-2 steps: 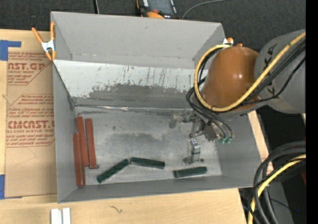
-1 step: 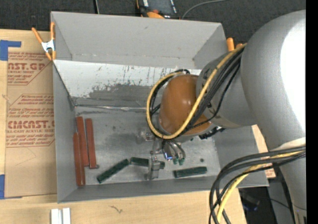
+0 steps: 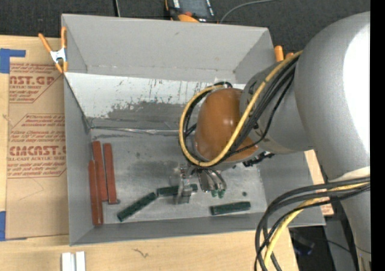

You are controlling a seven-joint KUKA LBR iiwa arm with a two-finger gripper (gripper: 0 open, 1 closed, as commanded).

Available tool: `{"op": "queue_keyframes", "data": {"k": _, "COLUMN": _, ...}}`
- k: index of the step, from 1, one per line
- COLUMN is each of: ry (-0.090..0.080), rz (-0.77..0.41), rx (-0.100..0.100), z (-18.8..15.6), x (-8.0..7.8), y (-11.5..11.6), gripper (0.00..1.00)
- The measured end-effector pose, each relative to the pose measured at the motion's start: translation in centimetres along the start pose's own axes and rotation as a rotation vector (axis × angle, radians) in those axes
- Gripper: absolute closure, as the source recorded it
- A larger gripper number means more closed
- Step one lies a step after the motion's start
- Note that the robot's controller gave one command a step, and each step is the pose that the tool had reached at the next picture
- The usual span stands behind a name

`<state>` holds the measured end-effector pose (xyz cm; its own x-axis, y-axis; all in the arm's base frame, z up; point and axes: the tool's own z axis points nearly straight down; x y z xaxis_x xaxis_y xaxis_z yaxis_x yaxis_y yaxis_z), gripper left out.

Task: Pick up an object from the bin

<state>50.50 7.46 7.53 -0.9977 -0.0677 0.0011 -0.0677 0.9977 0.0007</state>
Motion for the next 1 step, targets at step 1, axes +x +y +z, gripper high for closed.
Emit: {"op": "queue_keyframes", "data": {"k": 1, "ry": -0.012, "rz": -0.223, "rx": 0.002, "z": -16.36, "x": -4.90, "y": -2.63, "gripper": 1.00}}
